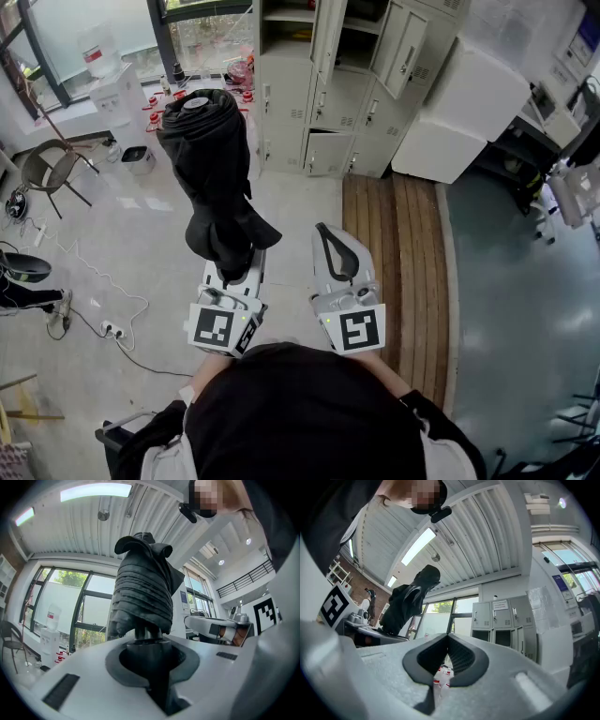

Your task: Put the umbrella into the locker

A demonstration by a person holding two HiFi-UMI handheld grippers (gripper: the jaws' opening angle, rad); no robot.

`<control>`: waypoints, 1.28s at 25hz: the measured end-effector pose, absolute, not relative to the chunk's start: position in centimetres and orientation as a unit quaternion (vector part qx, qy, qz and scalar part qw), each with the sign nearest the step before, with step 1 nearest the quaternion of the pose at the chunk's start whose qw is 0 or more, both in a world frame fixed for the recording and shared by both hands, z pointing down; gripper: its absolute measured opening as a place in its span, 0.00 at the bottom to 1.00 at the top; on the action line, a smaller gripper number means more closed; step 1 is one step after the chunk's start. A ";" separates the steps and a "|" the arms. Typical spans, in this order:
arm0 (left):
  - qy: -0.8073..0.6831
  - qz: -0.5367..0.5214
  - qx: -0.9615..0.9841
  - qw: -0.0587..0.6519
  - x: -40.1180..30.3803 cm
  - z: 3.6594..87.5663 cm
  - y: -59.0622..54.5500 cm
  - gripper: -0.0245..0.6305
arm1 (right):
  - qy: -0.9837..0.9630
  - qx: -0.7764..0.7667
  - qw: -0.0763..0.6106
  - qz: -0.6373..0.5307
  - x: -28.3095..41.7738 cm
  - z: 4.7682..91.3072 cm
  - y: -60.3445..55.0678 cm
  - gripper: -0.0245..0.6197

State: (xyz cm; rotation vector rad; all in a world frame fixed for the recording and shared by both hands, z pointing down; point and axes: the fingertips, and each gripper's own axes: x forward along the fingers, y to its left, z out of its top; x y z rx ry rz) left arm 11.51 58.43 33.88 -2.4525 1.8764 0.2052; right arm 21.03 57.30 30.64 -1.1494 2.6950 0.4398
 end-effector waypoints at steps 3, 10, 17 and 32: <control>0.608 0.062 -0.792 0.020 12.1 34.2 58.1 0.12 | 0.906 -0.387 0.092 0.142 21.7 30.8 56.8 0.04; 0.612 0.058 -0.788 0.019 13.1 34.3 55.9 0.12 | 0.910 -0.377 0.094 0.141 22.4 30.5 54.9 0.04; 0.612 0.058 -0.788 0.018 13.8 34.1 52.3 0.12 | 0.916 -0.366 0.092 0.135 22.5 31.0 51.5 0.04; 0.595 0.045 -0.803 -0.008 7.1 37.0 39.3 0.12 | 0.915 -0.376 0.066 0.127 15.2 34.0 39.1 0.04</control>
